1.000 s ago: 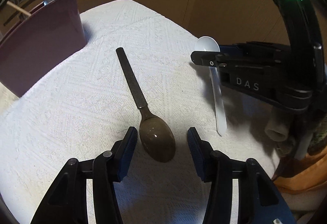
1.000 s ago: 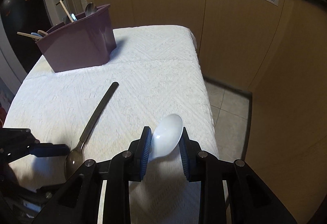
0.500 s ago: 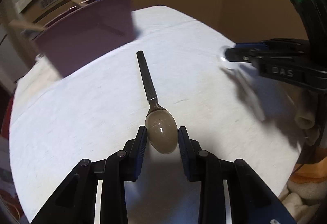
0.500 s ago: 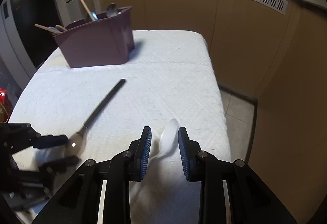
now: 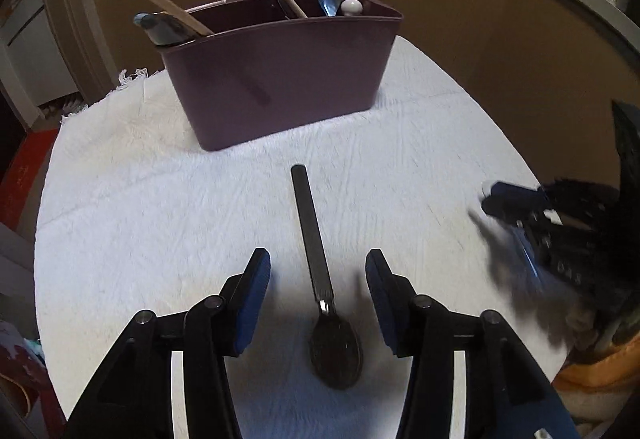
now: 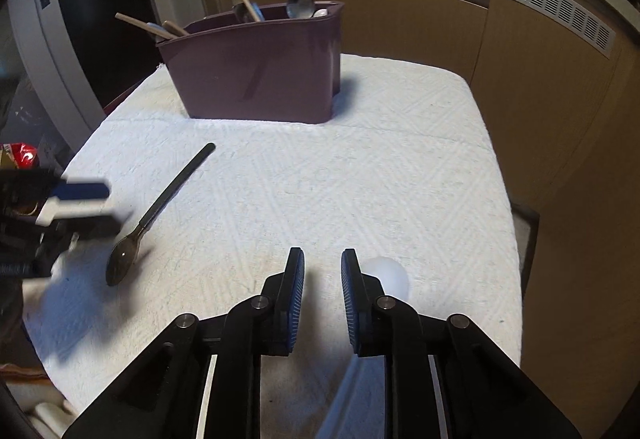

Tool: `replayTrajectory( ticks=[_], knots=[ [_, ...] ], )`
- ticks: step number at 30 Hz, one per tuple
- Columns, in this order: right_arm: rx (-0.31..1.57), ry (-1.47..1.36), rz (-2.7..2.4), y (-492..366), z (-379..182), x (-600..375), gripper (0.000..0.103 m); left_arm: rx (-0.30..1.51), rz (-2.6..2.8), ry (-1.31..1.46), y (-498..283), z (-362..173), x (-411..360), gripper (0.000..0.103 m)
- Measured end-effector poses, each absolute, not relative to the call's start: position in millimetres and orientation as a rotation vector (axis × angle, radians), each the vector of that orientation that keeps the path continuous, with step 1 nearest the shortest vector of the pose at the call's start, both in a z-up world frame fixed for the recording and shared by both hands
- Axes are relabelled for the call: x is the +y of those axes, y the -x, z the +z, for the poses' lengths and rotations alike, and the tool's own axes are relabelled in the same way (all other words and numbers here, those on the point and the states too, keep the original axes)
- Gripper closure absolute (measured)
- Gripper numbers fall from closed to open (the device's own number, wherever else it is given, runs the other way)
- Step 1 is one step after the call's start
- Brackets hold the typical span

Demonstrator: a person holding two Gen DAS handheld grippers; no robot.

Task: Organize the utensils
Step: 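Grasp the dark spoon handle with the left gripper while the right grasps the white spoon, then lift both spoons and carry them over the purple caddy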

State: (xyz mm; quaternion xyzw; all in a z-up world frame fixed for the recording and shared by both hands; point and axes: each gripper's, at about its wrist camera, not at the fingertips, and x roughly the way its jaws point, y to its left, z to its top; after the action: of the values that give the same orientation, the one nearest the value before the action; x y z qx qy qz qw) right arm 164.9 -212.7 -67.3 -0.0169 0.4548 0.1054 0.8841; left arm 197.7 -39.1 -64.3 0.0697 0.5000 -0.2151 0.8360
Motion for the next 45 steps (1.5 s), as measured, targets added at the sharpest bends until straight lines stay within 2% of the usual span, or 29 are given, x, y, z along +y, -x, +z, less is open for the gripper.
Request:
replayTrajectory(
  ticks=[6,8,10,12,20,23,24,25,37,40,42,43,45],
  knots=[
    [0.935,0.016,0.207,-164.5,-69.2,-232.8,0.083,1.091,-0.406,-0.229,-245.4,-86.7,-74.7,0.057],
    [0.925,0.025,0.179,-161.6,-68.3,-244.4,0.075,1.101,-0.376,-0.259,-252.7,-93.8,-79.9,0.058],
    [0.910,0.035,0.146,-156.2,-65.9,-253.9,0.053,1.120,-0.362,-0.266,-256.5,-101.0,-82.0,0.058],
    [0.900,0.031,0.140,-151.1,-64.3,-258.9,0.045,1.116,-0.360,-0.254,-256.6,-101.1,-82.5,0.058],
    [0.970,0.041,0.118,-158.6,-86.4,-234.3,0.048,1.114,-0.365,-0.235,-259.4,-105.2,-87.3,0.062],
    [0.976,0.041,0.086,-166.6,-88.8,-231.8,0.054,1.120,-0.375,-0.223,-256.2,-105.4,-80.9,0.062],
    [0.978,0.034,0.088,-167.8,-87.8,-232.3,0.067,1.120,-0.379,-0.221,-254.8,-105.7,-79.7,0.062],
    [0.983,0.034,0.093,-167.9,-87.5,-232.5,0.068,1.122,-0.383,-0.218,-255.0,-105.7,-78.3,0.062],
    [0.933,0.017,0.138,-152.3,-71.2,-231.7,0.068,1.141,-0.385,-0.195,-276.2,-99.7,-69.8,0.062],
    [0.930,0.018,0.140,-151.2,-73.3,-231.8,0.068,1.137,-0.377,-0.220,-281.0,-98.6,-71.6,0.069],
    [0.931,0.010,0.143,-150.5,-74.5,-232.7,0.068,1.139,-0.393,-0.226,-282.2,-97.0,-73.4,0.088],
    [0.930,0.007,0.142,-150.0,-74.8,-233.5,0.068,1.138,-0.404,-0.230,-280.9,-96.2,-74.3,0.092],
    [0.925,0.002,0.141,-148.1,-74.2,-235.4,0.068,1.111,-0.432,-0.220,-272.6,-93.0,-72.3,0.093]
  ],
)
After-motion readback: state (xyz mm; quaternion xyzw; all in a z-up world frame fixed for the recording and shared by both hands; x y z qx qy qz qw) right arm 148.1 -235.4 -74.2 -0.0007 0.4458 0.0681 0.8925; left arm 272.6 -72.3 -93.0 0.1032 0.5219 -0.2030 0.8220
